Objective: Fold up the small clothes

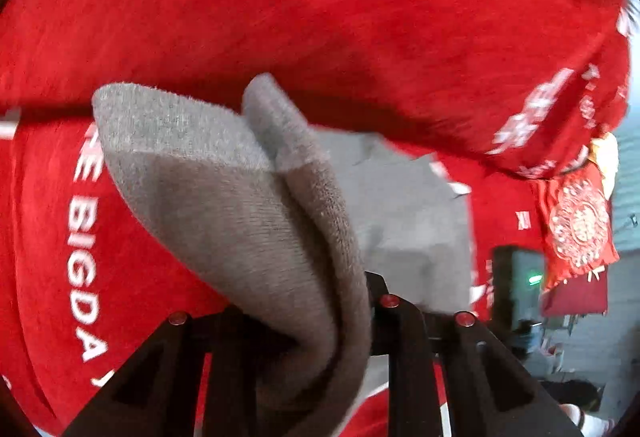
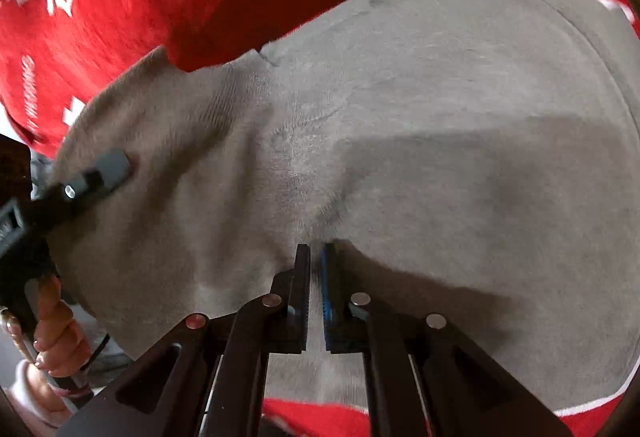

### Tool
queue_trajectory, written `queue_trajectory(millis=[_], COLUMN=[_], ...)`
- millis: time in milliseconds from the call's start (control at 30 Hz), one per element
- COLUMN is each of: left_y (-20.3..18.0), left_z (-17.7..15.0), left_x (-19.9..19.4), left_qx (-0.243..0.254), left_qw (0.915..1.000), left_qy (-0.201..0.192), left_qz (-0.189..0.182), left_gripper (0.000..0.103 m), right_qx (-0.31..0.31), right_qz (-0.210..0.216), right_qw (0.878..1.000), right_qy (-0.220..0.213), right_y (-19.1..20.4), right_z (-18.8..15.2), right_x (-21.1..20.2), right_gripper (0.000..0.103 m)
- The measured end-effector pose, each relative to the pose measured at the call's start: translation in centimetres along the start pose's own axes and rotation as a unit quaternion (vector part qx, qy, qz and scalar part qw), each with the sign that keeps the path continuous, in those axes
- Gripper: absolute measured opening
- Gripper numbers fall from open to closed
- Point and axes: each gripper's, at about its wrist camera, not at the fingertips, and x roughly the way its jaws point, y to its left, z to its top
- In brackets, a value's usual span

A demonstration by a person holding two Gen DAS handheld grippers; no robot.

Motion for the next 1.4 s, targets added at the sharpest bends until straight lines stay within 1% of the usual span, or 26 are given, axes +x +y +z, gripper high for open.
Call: queue_trajectory(millis=[100,200,267,300,333,467,500,600,667,700,767,800,833,867,900,933,967,1033,1100,1200,1233,1300,1333,1367,1400], left_y=[-4.7,-10.6,-13.9,-15.2,-16.4,-20.2,-21.0,-22.4,-23.6,-24.0,-24.3,-24.0,-23.7,-23.1,-22.2,-21.1,-20.2,-17.8,-14.9,-10.6,-9.2,-7.4,-6.2,-5.5,-4.9], left_z=[0.9,0.9,0.5,0.2,-0.3,-1.7,-2.1,-2.8,-3.4,-3.5,-3.6,-3.7,-3.5,-3.4,-3.3,-3.2,-3.1,-3.0,-2.9,-2.8,-2.8,-3.0,-3.2,-3.3,-3.5], left_x=[0.5,2.6,4.9,6.2,7.6,12.9,14.2,15.9,16.1,15.6,13.9,12.7,11.7,10.5,9.2,7.8,7.0,5.9,5.3,5.2,5.3,5.8,5.7,5.8,6.0], left_qx=[0.037,0.099,0.132,0.147,0.158,0.209,0.216,0.214,0.214,0.216,0.217,0.213,0.208,0.199,0.187,0.177,0.171,0.152,0.125,0.082,0.072,0.055,0.043,0.034,0.024], left_qw=[0.9993,0.9946,0.9896,0.9870,0.9849,0.9723,0.9698,0.9697,0.9707,0.9714,0.9726,0.9742,0.9756,0.9774,0.9789,0.9791,0.9786,0.9775,0.9763,0.9721,0.9704,0.9690,0.9686,0.9686,0.9681], left_qy=[-0.003,0.001,0.015,0.023,0.027,0.036,0.047,0.073,0.071,0.065,0.049,0.040,0.034,0.021,-0.002,-0.024,-0.030,-0.031,-0.033,-0.027,-0.025,-0.017,-0.013,-0.010,-0.006], left_qz=[0.002,0.033,0.055,0.061,0.066,0.099,0.102,0.094,0.083,0.076,0.066,0.062,0.062,0.069,0.081,0.097,0.110,0.143,0.173,0.218,0.229,0.240,0.245,0.246,0.249], left_gripper=[0.024,0.024,0.024,0.024,0.024,0.024,0.024,0.024,0.024,0.025,0.025,0.038,0.053,0.087,0.097,0.097,0.097,0.097,0.097,0.097,0.097,0.097,0.097,0.097,0.097], right_qx=[0.020,0.056,0.087,0.103,0.123,0.170,0.177,0.195,0.208,0.215,0.236,0.248,0.261,0.273,0.280,0.283,0.283,0.277,0.264,0.233,0.221,0.200,0.185,0.171,0.156], right_qz=[0.026,0.048,0.064,0.070,0.077,0.094,0.100,0.122,0.140,0.151,0.185,0.205,0.233,0.257,0.271,0.283,0.289,0.290,0.286,0.266,0.253,0.226,0.201,0.179,0.157], right_qw=[0.999,0.995,0.991,0.989,0.986,0.977,0.975,0.969,0.964,0.960,0.948,0.941,0.930,0.920,0.913,0.909,0.908,0.910,0.916,0.932,0.940,0.953,0.962,0.969,0.975], right_qy=[-0.024,-0.064,-0.079,-0.083,-0.086,-0.088,-0.087,-0.089,-0.092,-0.094,-0.102,-0.107,-0.113,-0.118,-0.120,-0.118,-0.114,-0.105,-0.093,-0.073,-0.061,-0.042,-0.032,-0.027,-0.022], right_y=[-2.0,-5.3,-8.1,-9.5,-11.2,-15.3,-15.9,-17.4,-17.8,-18.2,-19.2,-19.6,-20.1,-19.7,-19.1,-19.2,-19.1,-18.3,-17.3,-15.8,-15.2,-14.4,-13.7,-13.0,-12.4], right_z=[-0.4,-0.8,-1.2,-1.4,-1.7,-2.6,-2.8,-3.3,-3.2,-3.2,-3.3,-3.3,-3.3,-3.1,-2.8,-2.5,-2.1,-1.1,0.1,1.7,2.4,3.4,4.1,4.7,5.1], right_x=[-2.9,-6.7,-8.5,-9.0,-9.4,-9.6,-9.6,-9.7,-9.2,-9.0,-10.0,-9.9,-10.0,-9.5,-8.9,-8.9,-8.6,-8.2,-7.8,-8.3,-8.2,-7.9,-7.6,-7.4,-7.3], right_gripper=[0.007,0.007,0.007,0.008,0.011,0.011,0.011,0.011,0.012,0.017,0.031,0.049,0.064,0.068,0.069,0.069,0.069,0.069,0.069,0.071,0.071,0.070,0.062,0.046,0.014])
